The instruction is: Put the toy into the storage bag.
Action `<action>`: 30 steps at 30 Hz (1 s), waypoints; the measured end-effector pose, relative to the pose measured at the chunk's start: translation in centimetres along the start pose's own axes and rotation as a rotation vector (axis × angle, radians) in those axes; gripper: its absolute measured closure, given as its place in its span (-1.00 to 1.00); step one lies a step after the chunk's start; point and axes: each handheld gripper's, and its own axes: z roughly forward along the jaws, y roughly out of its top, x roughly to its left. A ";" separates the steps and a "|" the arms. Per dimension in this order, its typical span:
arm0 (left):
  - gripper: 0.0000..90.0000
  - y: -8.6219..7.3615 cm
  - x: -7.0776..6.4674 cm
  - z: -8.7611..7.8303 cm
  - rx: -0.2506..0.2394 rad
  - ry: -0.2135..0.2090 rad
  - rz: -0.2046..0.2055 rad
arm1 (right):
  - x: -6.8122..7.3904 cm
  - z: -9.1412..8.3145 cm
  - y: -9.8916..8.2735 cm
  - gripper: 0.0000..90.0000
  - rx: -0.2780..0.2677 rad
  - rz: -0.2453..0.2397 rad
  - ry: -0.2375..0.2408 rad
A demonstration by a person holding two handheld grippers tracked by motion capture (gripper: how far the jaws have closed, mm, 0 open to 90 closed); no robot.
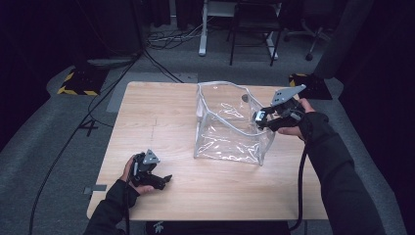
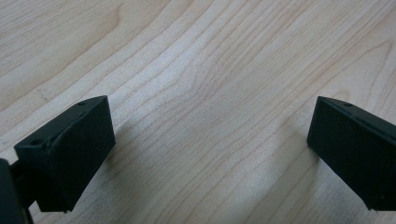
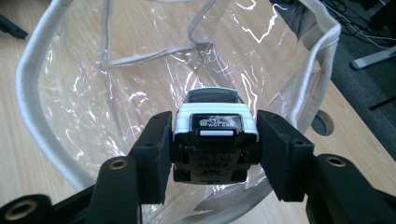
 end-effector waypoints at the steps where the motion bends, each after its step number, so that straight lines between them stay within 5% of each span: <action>1: -0.98 0.0 0.0 0.0 0.000 0.000 0.002 | 0.0 0.0 0.0 0.07 0.001 -0.009 0.006; 30: -0.98 0.0 0.0 0.0 0.002 -0.005 -0.002 | 0.9 1.4 0.5 0.07 0.067 -0.033 0.018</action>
